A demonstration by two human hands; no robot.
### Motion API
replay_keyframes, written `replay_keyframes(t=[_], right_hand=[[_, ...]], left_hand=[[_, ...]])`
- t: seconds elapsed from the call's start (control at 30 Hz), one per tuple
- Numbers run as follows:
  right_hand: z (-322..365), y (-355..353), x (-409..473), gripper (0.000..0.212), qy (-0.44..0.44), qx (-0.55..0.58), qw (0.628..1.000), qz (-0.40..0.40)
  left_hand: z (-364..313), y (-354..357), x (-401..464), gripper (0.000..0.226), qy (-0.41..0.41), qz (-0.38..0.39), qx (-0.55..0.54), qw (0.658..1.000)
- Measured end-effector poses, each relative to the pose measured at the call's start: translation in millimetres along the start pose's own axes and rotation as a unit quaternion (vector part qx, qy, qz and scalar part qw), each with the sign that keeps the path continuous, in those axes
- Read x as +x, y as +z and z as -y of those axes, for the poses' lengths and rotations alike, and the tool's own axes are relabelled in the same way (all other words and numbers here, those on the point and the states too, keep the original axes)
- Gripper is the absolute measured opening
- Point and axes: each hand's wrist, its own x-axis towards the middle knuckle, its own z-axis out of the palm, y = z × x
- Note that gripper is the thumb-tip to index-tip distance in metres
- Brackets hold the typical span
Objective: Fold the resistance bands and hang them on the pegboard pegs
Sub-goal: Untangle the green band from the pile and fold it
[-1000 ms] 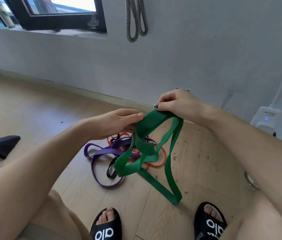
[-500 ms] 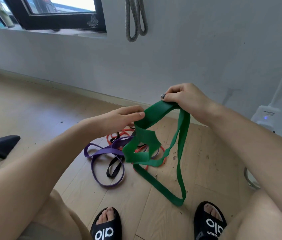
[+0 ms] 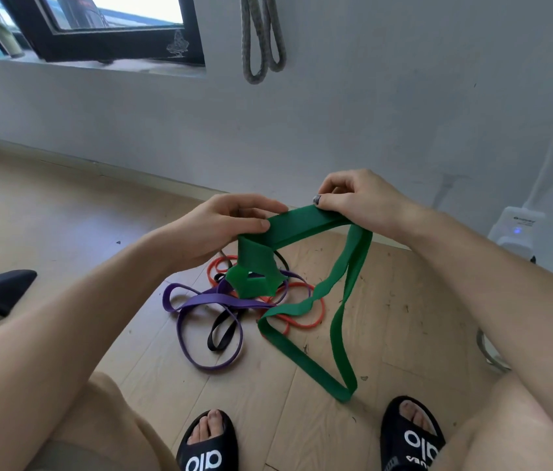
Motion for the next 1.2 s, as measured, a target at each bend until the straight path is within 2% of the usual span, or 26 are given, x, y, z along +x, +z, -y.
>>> replay_keyframes(t=[0.1,0.23,0.3,0.4,0.6,0.67,0.73,0.93,1.07,1.2], right_hand=[[1.9,3.9,-0.8,0.010,-0.004,-0.012,0.999,0.041],[8.2,15.0,-1.0,0.024,-0.006,-0.050,0.994,0.096],[10.9,17.4,-1.7,0.030,-0.003,-0.035,0.991,0.126],[14.4,14.1,-3.8,0.031,-0.018,0.011,0.994,0.111],[19.1,-2.3,-7.4,0.039,-0.024,0.089,0.994,0.057],[16.8,-6.3,-7.8,0.043,-0.016,0.091,0.995,0.037],[14.7,-7.4,-7.8,0.045,-0.007,0.085,0.996,0.025],[11.4,-3.0,-6.4,0.039,0.014,0.057,0.998,0.008],[10.2,-0.6,-5.5,0.039,0.024,0.052,0.998,-0.002],[8.1,2.0,-2.6,0.044,0.033,0.054,0.998,-0.014]], left_hand=[[-0.4,3.6,0.4,0.027,0.008,-0.015,0.012,1.000],[-1.4,13.4,2.3,0.015,0.042,-0.027,0.038,0.998],[-0.7,16.9,2.7,0.010,0.046,-0.020,0.049,0.998],[-0.4,14.6,1.1,0.007,0.011,0.018,0.055,0.998],[13.7,6.2,0.6,0.072,-0.077,0.111,0.024,0.991],[16.7,2.9,0.4,0.085,-0.091,0.115,0.000,0.989],[16.5,1.3,0.6,0.089,-0.101,0.114,-0.007,0.988],[17.4,2.5,-0.5,0.062,-0.123,0.076,0.115,0.983],[18.0,5.4,-1.0,0.031,-0.115,0.033,0.152,0.981],[18.3,5.5,-0.4,0.045,-0.114,0.005,0.213,0.970]])
